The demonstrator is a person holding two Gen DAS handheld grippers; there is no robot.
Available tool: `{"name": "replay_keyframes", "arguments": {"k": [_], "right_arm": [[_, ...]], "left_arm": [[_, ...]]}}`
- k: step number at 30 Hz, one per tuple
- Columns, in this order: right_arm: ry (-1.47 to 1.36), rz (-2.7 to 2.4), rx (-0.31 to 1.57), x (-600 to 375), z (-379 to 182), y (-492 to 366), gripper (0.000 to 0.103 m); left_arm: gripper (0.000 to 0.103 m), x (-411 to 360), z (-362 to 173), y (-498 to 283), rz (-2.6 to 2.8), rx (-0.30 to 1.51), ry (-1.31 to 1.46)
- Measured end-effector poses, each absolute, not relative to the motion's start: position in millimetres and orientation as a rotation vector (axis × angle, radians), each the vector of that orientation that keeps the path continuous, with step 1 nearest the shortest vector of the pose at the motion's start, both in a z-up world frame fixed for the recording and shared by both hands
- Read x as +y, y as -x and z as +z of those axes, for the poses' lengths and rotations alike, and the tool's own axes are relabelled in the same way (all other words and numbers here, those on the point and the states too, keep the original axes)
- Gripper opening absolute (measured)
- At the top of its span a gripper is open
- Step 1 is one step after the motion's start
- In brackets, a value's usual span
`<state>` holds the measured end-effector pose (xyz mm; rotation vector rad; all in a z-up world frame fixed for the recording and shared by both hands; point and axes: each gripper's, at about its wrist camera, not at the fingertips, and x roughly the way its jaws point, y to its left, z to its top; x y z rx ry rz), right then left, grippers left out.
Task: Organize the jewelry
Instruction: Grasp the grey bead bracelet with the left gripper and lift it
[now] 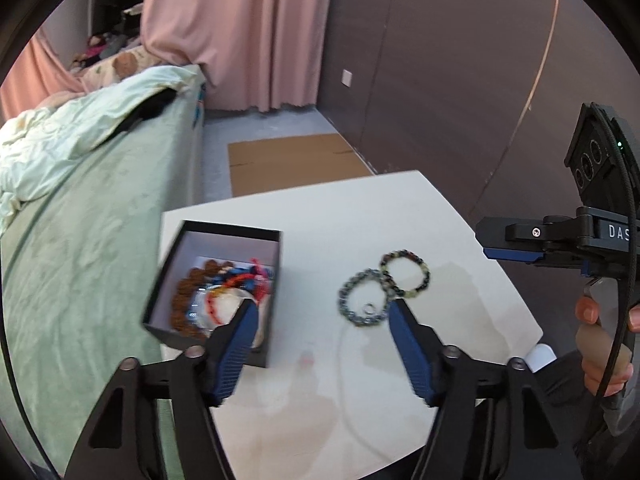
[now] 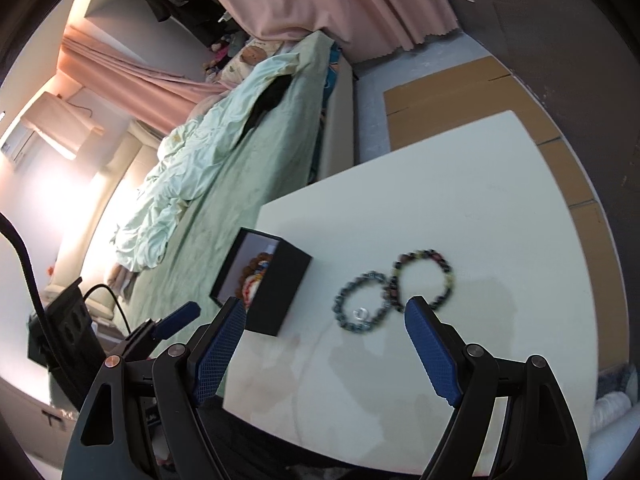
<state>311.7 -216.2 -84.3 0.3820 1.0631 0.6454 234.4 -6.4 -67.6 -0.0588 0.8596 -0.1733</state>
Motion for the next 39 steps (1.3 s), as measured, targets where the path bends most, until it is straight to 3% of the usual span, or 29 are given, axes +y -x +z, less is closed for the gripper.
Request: {"name": "replay_keyframes", "arguments": {"k": [3, 5, 8, 12, 17, 22, 33, 34, 35, 39], "right_arm": [[-0.382, 0.620, 1.095, -225, -95, -312, 0.082], [-0.387, 0.613, 1.117, -231, -102, -312, 0.074], [-0.386, 0.603, 1.143, -238, -111, -312, 0.066], [-0.378, 0.594, 1.142, -247, -115, -311, 0.065], [-0.381, 0.603, 1.122, -256, -112, -309, 0.062], [-0.380, 0.595, 1.152, -258, -117, -312, 0.055], [-0.391, 0.620, 1.149, -256, -114, -312, 0.054], [-0.392, 0.620, 1.149, -256, -113, -312, 0.054], [-0.392, 0.621, 1.147, -255, -113, -312, 0.054], [-0.382, 0.624, 1.147, -250, -113, -313, 0.054]], "left_arm": [[0.055, -20, -74, -242, -0.198, 0.886, 0.037], [0.047, -28, -79, -248, -0.208, 0.919, 0.029], [0.045, -38, -88, -259, -0.205, 0.959, 0.012], [0.042, -50, -99, -271, -0.194, 0.997, -0.026], [0.029, -56, -116, -291, -0.160, 1.065, -0.036], [0.029, -62, -133, -305, -0.125, 1.124, -0.062], [0.027, -58, -158, -317, -0.058, 1.202, -0.045], [0.024, -58, -157, -317, -0.059, 1.198, -0.044], [0.013, -56, -157, -317, -0.056, 1.200, -0.042], [0.009, -52, -149, -314, -0.086, 1.192, 0.000]]}}
